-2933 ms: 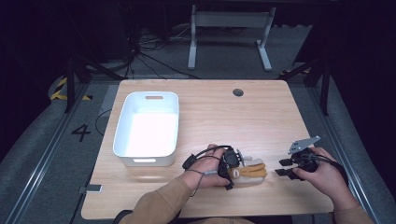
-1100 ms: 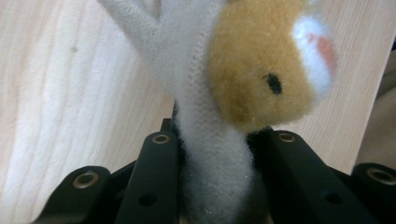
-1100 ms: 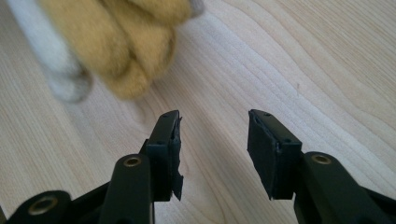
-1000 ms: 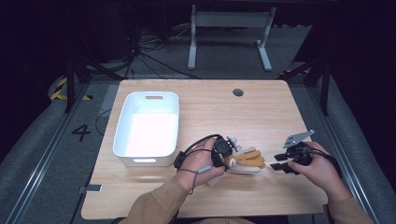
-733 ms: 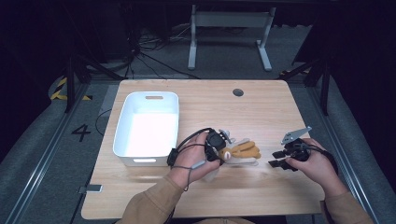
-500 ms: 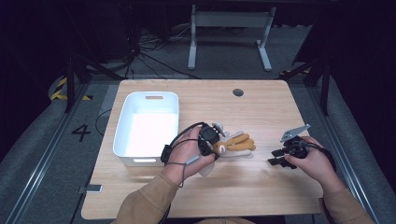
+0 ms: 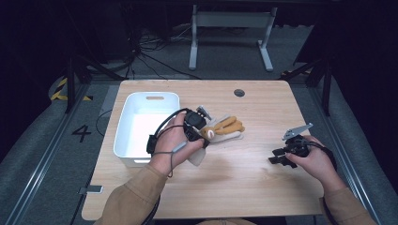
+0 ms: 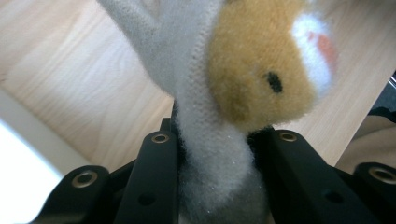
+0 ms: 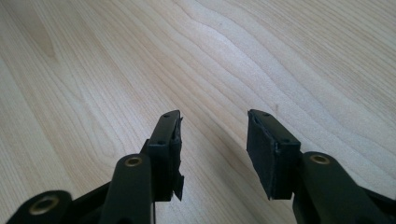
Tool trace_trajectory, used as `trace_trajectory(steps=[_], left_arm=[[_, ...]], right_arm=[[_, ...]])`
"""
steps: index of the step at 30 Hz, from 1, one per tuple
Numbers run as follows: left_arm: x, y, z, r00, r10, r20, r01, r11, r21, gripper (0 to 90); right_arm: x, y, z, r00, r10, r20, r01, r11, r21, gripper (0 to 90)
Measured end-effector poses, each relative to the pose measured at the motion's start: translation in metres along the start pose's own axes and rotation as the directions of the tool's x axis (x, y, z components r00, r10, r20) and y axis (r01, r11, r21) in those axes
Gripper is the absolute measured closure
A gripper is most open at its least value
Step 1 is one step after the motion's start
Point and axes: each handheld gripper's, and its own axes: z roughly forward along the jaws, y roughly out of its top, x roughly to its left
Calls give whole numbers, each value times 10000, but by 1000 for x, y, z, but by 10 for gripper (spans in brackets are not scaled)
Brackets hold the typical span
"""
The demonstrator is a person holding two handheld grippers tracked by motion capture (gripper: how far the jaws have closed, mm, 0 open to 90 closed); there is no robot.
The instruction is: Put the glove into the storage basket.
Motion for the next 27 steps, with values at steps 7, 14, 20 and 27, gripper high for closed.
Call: trace_trajectory(steps=[7, 14, 20, 27], left_arm=[[9, 4, -19, 9986, -481, -240, 480, 9988, -55, 731], [22, 6, -33, 9963, -708, -479, 702, 9974, -149, 732], [37, 6, -44, 9921, -1099, -611, 1089, 9939, -197, 731], [57, 0, -53, 9837, -1671, -671, 1663, 9859, -176, 729]], right_arm=[[2, -1, -1, 9998, 183, 26, -182, 9997, -169, 542], [3, -1, -2, 9996, 283, 37, -282, 9993, -257, 541], [2, -5, -1, 9991, 419, 42, -418, 9989, -198, 541], [3, -8, -3, 9981, 608, 81, -605, 9978, -259, 537]])
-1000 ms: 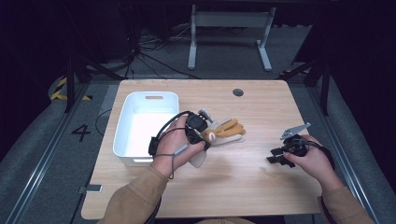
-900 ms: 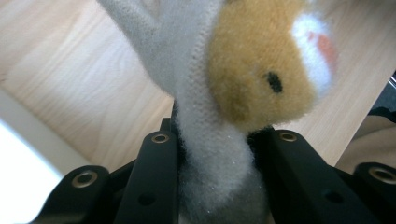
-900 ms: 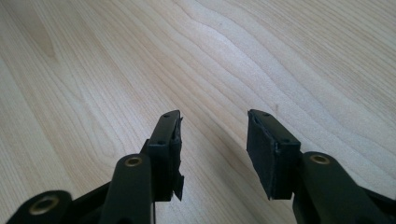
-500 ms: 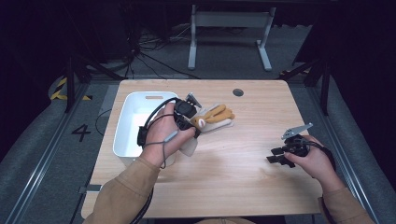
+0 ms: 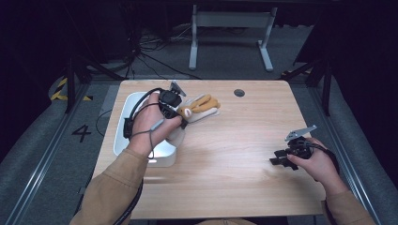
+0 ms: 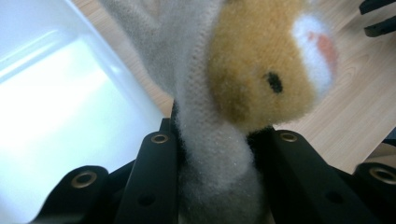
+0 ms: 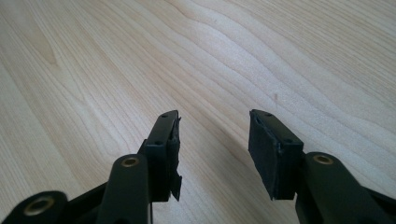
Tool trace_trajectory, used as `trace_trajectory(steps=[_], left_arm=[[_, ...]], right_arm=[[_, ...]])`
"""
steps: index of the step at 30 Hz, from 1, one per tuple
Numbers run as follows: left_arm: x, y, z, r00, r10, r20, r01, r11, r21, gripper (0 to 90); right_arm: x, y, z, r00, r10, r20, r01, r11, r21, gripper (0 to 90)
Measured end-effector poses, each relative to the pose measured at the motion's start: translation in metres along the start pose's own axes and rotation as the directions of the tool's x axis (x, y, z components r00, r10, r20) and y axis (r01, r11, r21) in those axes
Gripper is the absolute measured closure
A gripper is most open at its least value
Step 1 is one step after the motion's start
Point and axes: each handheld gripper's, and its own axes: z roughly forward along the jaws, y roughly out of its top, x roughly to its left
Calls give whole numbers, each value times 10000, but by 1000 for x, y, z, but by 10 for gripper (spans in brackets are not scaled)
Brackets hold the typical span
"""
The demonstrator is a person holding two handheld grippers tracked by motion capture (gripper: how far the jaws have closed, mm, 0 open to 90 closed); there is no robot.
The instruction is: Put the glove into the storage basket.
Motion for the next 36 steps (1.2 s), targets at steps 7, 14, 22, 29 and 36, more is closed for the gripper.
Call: trace_trajectory(steps=[7, 14, 22, 29, 36], left_arm=[[21, -6, -9, 9972, -701, -249, 699, 9975, -90, 729], [40, -13, -15, 9845, -1659, -562, 1657, 9861, -76, 727], [57, -21, -19, 9679, -2380, -807, 2375, 9713, -164, 727], [64, -22, -15, 9372, -3230, -1317, 3228, 9462, -230, 722], [71, -23, -10, 9162, -3707, -1521, 3701, 9284, -332, 715]], right_arm=[[0, 0, 2, 10000, 55, -32, -55, 9999, 96, 538], [0, 4, 5, 9998, -97, -147, 97, 10000, 18, 530], [0, 10, 9, 9996, -228, -193, 229, 9997, 40, 529], [0, 16, 15, 9988, -373, -309, 376, 9992, 110, 528], [1, 19, 15, 9987, -389, -340, 390, 9992, 43, 528]])
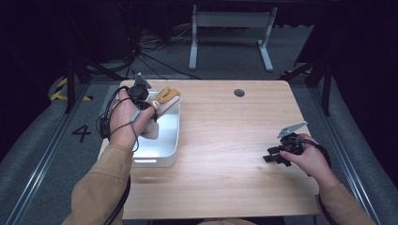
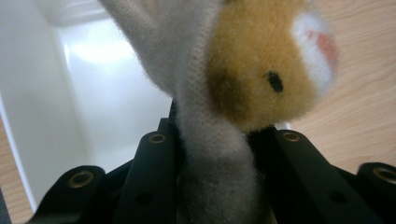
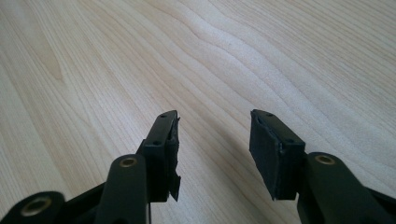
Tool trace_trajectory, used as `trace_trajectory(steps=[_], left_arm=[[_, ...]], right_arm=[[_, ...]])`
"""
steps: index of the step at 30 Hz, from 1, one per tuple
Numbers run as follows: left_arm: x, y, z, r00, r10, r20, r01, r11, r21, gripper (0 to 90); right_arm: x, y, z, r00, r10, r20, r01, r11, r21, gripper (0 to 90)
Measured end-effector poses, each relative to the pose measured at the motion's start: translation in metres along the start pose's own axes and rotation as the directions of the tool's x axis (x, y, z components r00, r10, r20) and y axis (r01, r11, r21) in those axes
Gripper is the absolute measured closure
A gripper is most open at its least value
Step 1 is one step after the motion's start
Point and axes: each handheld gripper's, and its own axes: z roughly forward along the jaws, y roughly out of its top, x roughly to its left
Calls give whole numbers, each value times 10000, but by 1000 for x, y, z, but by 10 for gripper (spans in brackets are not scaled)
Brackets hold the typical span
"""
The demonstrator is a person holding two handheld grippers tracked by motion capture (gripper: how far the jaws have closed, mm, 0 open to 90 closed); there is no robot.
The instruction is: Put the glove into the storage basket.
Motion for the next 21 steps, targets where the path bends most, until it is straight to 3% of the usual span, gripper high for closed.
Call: trace_trajectory(steps=[3, 21], left_arm=[[4, 0, 4, 9996, -219, -154, 219, 9998, 20, 715], [26, -4, 41, 9938, -1111, -109, 1114, 9930, 388, 715]], right_arm=[[0, 0, 0, 10000, 25, 3, -25, 10000, 37, 528], [-1, -1, 2, 10000, 61, 8, -61, 10000, 40, 522]])
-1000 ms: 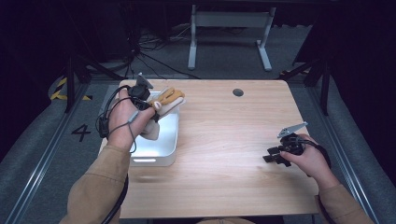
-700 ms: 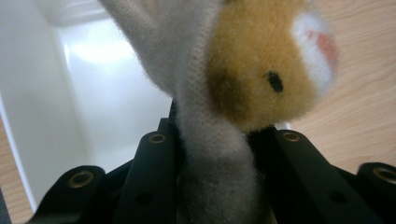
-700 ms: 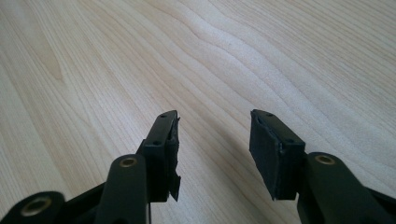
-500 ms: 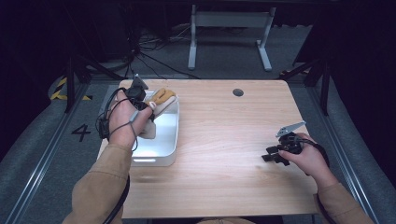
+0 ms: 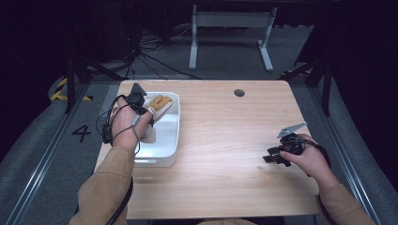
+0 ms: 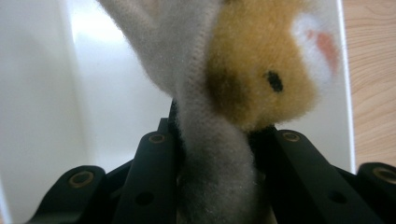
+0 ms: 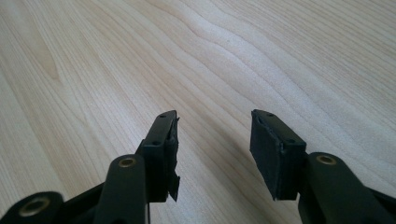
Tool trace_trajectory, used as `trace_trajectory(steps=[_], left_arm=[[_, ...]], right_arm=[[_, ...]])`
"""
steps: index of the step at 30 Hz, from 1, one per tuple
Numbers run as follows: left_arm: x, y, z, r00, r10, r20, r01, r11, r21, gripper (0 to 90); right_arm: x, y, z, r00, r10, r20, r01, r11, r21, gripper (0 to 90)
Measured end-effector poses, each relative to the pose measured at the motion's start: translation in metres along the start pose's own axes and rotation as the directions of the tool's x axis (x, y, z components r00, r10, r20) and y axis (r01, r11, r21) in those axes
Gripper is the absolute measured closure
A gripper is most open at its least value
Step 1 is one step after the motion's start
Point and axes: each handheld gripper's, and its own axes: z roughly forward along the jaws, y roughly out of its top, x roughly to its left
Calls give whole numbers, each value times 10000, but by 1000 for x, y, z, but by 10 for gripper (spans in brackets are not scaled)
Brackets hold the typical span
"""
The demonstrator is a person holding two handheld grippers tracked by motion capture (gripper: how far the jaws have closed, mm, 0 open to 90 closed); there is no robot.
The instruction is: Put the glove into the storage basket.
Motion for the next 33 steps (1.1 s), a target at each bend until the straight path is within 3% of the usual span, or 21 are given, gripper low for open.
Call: trace_trajectory(steps=[15, 33], left_arm=[[15, -6, 34, 9981, -609, -51, 611, 9969, 506, 714], [20, -9, 58, 9963, -858, 57, 852, 9938, 713, 711]], right_arm=[[0, -2, 1, 9998, 195, 41, -195, 9998, 25, 517], [-1, -5, 1, 9996, 286, 65, -286, 9995, 90, 512]])
